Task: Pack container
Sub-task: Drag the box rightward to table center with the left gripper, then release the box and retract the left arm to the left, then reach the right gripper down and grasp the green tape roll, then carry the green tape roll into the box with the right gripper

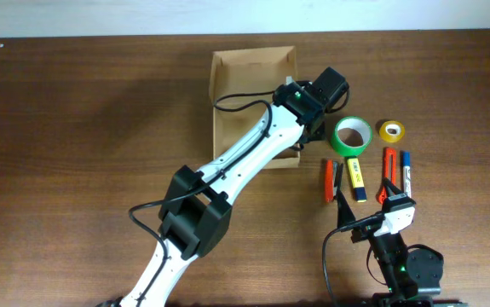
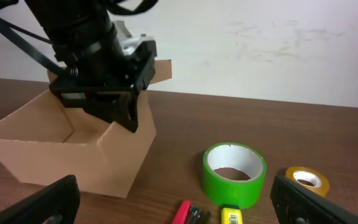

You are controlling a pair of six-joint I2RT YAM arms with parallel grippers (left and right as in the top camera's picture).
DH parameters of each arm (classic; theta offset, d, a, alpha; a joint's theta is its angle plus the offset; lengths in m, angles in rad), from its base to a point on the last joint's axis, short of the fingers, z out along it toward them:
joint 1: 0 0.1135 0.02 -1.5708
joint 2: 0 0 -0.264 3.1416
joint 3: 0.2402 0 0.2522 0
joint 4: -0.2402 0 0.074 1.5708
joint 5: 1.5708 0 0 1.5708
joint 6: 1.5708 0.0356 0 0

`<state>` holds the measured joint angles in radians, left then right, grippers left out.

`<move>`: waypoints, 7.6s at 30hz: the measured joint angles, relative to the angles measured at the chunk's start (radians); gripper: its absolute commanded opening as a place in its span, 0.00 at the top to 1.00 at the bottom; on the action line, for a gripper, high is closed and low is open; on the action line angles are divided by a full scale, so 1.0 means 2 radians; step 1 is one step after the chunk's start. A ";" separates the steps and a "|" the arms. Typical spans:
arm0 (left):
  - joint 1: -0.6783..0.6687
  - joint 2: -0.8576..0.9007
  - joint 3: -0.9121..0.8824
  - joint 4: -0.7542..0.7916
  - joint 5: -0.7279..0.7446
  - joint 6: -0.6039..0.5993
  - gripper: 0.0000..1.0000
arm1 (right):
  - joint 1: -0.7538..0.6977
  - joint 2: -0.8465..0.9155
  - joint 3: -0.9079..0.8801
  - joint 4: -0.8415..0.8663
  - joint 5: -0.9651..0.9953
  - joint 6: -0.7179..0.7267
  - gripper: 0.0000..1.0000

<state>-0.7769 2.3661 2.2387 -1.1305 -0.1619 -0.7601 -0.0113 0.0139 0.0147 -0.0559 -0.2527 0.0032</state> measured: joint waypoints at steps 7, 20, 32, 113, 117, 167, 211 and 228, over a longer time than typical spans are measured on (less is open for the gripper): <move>0.000 0.025 0.000 -0.018 0.000 0.000 0.89 | 0.000 0.000 0.000 0.000 0.000 0.000 0.01; 0.000 0.027 0.000 -0.006 0.001 0.002 0.87 | 0.000 0.000 0.000 0.000 0.000 0.000 0.01; -0.001 0.029 0.012 -0.016 -0.013 0.017 0.47 | 0.000 0.000 0.000 0.000 0.000 0.000 0.01; 0.541 -0.222 -0.119 -0.096 -0.081 0.280 0.00 | -0.002 0.754 0.846 -0.528 0.031 0.012 0.06; 0.541 -0.222 -0.119 -0.096 -0.081 0.280 0.00 | -0.016 0.829 0.846 -0.527 0.032 0.028 0.16; 0.541 -0.222 -0.119 -0.096 -0.081 0.280 0.00 | -0.065 1.092 0.846 -0.497 0.079 0.039 0.96; 0.541 -0.222 -0.120 -0.096 -0.081 0.280 0.00 | 0.310 1.103 1.222 -0.712 0.108 -0.201 0.97; 0.541 -0.222 -0.120 -0.096 -0.081 0.280 0.00 | 0.297 1.112 1.127 -0.619 0.173 -0.123 0.96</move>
<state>0.3046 1.9221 1.9995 -1.3231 -0.3244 -0.2008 0.5819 2.2383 2.2688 -1.2945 0.0933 -0.2432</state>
